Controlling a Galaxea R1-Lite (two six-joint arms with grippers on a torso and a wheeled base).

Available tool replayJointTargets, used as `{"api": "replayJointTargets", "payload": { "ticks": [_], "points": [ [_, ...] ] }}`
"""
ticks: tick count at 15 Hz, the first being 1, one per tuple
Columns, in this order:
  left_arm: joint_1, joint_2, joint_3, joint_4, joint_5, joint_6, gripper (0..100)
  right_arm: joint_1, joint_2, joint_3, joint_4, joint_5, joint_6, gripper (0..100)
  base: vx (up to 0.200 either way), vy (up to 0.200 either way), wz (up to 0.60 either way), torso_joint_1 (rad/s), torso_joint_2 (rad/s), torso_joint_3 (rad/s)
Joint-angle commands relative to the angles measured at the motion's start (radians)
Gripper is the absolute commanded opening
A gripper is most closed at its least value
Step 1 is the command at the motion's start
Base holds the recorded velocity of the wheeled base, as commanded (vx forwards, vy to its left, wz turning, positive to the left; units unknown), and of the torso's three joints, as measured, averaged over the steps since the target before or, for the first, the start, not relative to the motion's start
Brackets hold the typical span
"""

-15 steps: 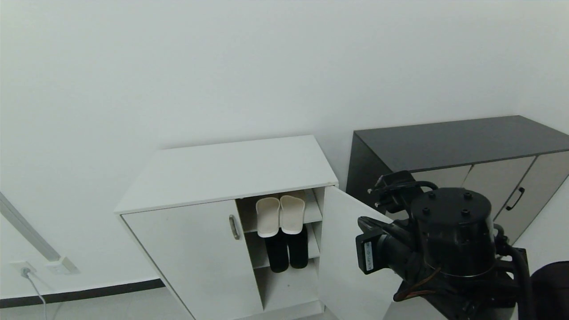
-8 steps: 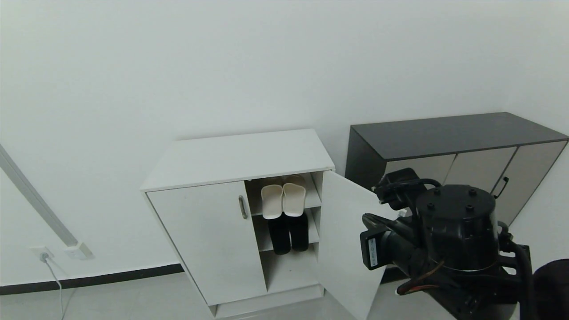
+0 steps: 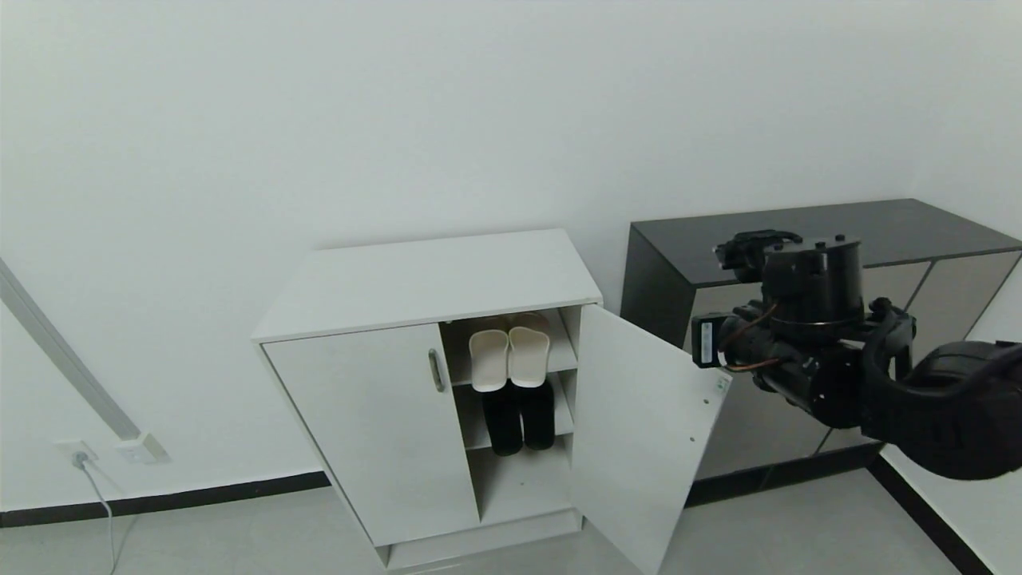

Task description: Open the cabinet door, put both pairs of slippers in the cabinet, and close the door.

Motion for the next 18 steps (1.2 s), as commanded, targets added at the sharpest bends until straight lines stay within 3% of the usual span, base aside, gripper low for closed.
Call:
{"api": "replayJointTargets", "payload": {
  "ticks": [1, 7, 18],
  "points": [
    [0.0, 0.001, 0.0, 0.0, 0.0, 0.0, 0, -0.073, 0.086, -0.081, 0.023, 0.017, 0.005, 0, 0.0, 0.0, 0.0, 0.0, 0.0, 0.0],
    [0.0, 0.001, 0.0, 0.0, 0.0, 0.0, 0, -0.191, 0.209, -0.178, 0.023, 0.182, 0.062, 0, 0.0, 0.0, 0.0, 0.0, 0.0, 0.0],
    [0.0, 0.001, 0.0, 0.0, 0.0, 0.0, 0, -0.234, 0.337, -0.219, 0.021, 0.2, 0.082, 0, 0.0, 0.0, 0.0, 0.0, 0.0, 0.0]
  ]
}}
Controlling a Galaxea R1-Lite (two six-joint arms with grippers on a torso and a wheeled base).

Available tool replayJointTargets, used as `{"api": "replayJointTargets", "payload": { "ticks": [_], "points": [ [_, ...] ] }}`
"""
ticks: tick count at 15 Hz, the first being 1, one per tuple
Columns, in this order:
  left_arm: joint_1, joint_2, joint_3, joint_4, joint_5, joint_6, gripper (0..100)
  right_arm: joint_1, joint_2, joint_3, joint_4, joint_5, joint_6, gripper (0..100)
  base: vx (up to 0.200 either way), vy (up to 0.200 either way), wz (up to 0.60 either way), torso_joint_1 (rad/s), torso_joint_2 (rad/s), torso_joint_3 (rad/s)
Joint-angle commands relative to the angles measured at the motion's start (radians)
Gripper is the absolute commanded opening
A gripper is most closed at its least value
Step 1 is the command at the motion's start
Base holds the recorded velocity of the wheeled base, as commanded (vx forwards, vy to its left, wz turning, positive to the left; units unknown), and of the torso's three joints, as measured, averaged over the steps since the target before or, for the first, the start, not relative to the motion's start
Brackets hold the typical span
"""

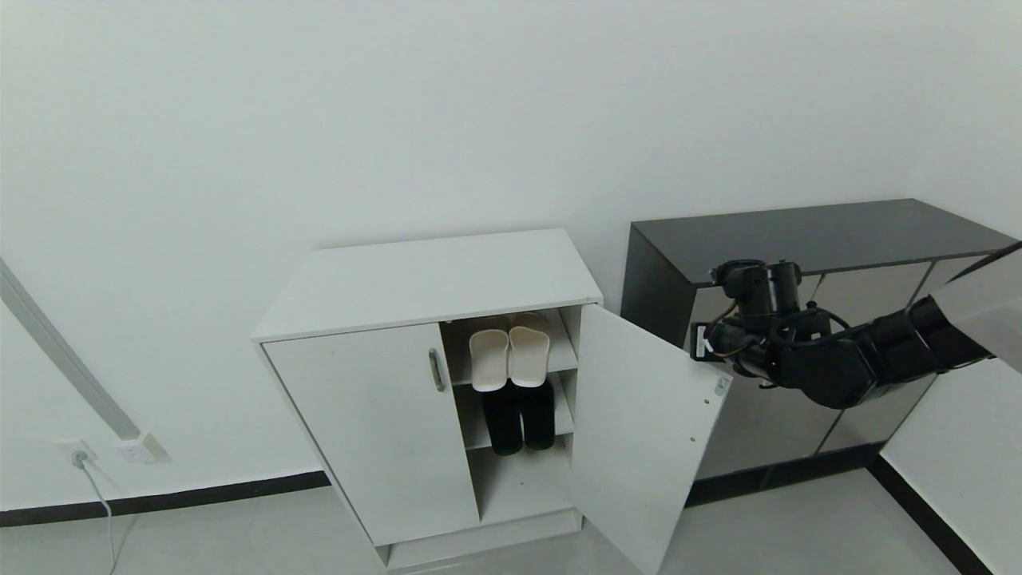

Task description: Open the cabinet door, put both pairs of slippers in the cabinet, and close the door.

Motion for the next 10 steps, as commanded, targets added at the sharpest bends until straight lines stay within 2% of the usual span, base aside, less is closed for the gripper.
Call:
{"api": "replayJointTargets", "payload": {
  "ticks": [1, 10],
  "points": [
    [0.0, 0.001, 0.0, 0.0, 0.0, 0.0, 0, -0.003, 0.018, 0.001, -0.001, 0.0, 0.0, 0, 0.0, 0.0, 0.0, 0.0, 0.0, 0.0],
    [0.0, 0.001, 0.0, 0.0, 0.0, 0.0, 0, 0.005, 0.051, 0.003, -0.003, 0.002, 0.0, 0, 0.0, 0.0, 0.0, 0.0, 0.0, 0.0]
  ]
}}
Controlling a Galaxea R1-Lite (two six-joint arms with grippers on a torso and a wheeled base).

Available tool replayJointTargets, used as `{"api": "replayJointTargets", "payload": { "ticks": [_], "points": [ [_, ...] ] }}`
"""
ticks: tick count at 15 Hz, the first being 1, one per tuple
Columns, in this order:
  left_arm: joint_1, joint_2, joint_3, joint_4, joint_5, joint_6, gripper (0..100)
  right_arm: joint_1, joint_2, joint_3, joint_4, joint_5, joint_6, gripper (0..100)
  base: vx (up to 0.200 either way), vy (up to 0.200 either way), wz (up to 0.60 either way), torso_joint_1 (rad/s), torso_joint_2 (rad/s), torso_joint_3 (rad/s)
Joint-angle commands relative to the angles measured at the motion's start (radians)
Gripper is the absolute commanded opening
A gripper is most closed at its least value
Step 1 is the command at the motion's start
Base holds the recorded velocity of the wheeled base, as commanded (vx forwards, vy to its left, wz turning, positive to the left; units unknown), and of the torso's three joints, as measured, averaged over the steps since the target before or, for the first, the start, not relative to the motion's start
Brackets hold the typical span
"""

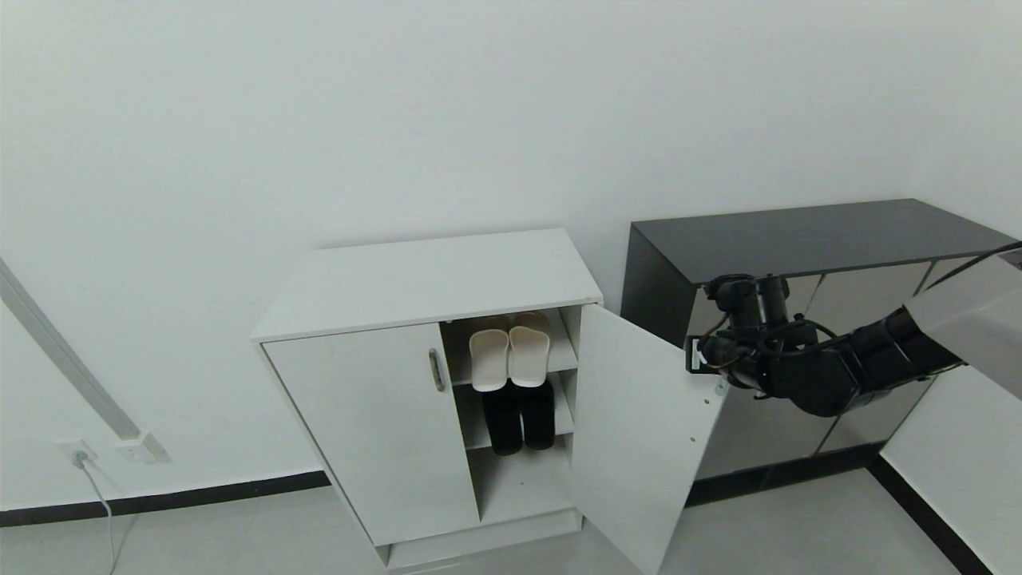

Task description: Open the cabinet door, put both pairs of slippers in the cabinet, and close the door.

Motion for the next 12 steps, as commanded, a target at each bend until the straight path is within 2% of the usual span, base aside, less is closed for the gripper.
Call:
{"api": "replayJointTargets", "payload": {
  "ticks": [1, 6, 12],
  "points": [
    [0.0, 0.001, 0.0, 0.0, 0.0, 0.0, 0, 0.003, 0.006, 0.001, 0.0, 0.0, 0.0, 0, 0.0, 0.0, 0.0, 0.0, 0.0, 0.0],
    [0.0, 0.001, 0.0, 0.0, 0.0, 0.0, 0, 0.047, -0.003, 0.029, -0.002, -0.002, 0.001, 0, 0.0, 0.0, 0.0, 0.0, 0.0, 0.0],
    [0.0, 0.001, 0.0, 0.0, 0.0, -0.002, 0, 0.251, -0.163, 0.147, -0.009, -0.006, 0.006, 0, 0.0, 0.0, 0.0, 0.0, 0.0, 0.0]
  ]
}}
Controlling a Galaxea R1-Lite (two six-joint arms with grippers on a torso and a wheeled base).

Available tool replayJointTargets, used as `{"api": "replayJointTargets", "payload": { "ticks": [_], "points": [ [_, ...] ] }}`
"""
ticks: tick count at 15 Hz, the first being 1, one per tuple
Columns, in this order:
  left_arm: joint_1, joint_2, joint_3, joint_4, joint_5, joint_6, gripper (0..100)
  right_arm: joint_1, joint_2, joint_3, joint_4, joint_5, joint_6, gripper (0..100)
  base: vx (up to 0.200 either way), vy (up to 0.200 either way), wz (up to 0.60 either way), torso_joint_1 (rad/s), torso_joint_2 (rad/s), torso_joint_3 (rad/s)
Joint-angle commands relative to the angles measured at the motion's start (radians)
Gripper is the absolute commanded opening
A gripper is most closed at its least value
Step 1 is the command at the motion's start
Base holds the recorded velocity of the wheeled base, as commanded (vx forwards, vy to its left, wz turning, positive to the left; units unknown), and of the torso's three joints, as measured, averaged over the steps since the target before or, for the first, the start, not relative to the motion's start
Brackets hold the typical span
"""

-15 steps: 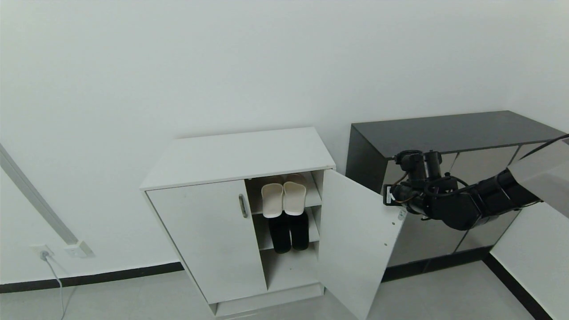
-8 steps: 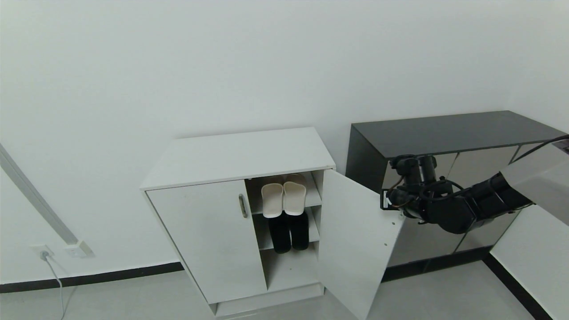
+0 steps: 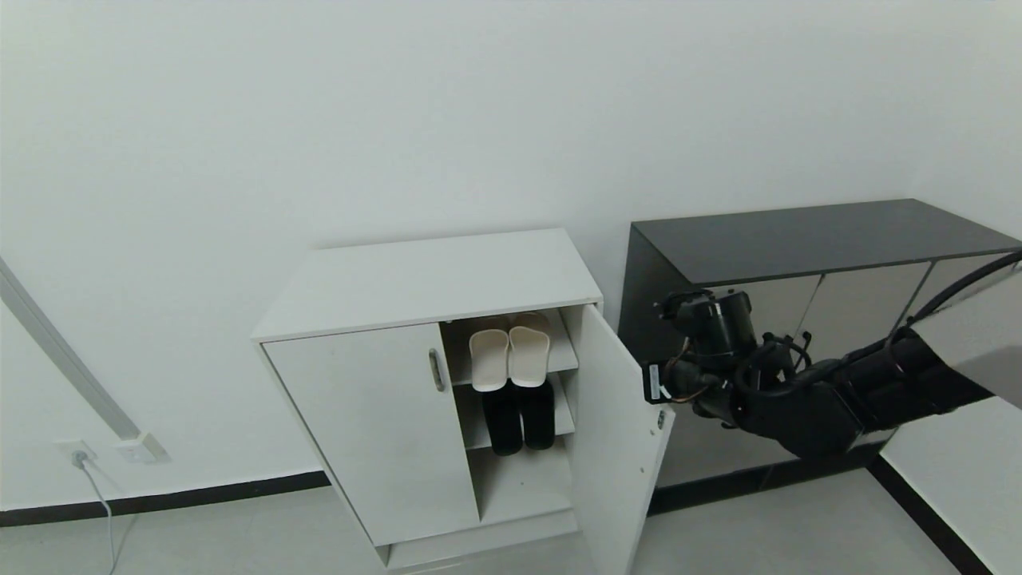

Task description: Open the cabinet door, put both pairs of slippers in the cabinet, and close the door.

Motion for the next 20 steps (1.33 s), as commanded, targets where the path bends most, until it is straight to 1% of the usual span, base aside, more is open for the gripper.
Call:
{"api": "replayJointTargets", "payload": {
  "ticks": [1, 3, 4, 6, 8, 12, 18, 20],
  "points": [
    [0.0, 0.001, 0.0, 0.0, 0.0, 0.0, 0, 0.059, -0.077, 0.042, -0.009, 0.004, 0.0, 0, 0.0, 0.0, 0.0, 0.0, 0.0, 0.0],
    [0.0, 0.001, 0.0, 0.0, 0.0, 0.0, 0, 0.075, -0.089, 0.073, -0.051, 0.007, -0.002, 0, 0.0, 0.0, 0.0, 0.0, 0.0, 0.0],
    [0.0, 0.001, 0.0, 0.0, 0.0, 0.0, 0, 0.078, -0.088, 0.096, -0.098, 0.014, -0.011, 0, 0.0, 0.0, 0.0, 0.0, 0.0, 0.0],
    [0.0, 0.001, 0.0, 0.0, 0.0, 0.0, 0, 0.078, -0.088, 0.145, -0.174, 0.05, -0.048, 0, 0.0, 0.0, 0.0, 0.0, 0.0, 0.0],
    [0.0, 0.001, 0.0, 0.0, 0.0, 0.0, 0, 0.078, -0.086, 0.174, -0.215, 0.069, -0.069, 0, 0.0, 0.0, 0.0, 0.0, 0.0, 0.0],
    [0.0, 0.001, 0.0, 0.0, 0.0, 0.0, 0, 0.08, -0.083, 0.177, -0.218, 0.08, -0.069, 0, 0.0, 0.0, 0.0, 0.0, 0.0, 0.0],
    [0.0, 0.001, 0.0, 0.0, 0.0, 0.0, 0, 0.091, -0.066, 0.185, -0.22, 0.081, -0.069, 0, 0.0, 0.0, 0.6, 0.002, 0.0, 0.004],
    [0.0, 0.001, 0.0, 0.0, 0.0, 0.0, 0, 0.089, -0.066, 0.186, -0.224, 0.081, -0.069, 0, 0.0, 0.0, 0.0, 0.0, 0.0, 0.0]
  ]
}}
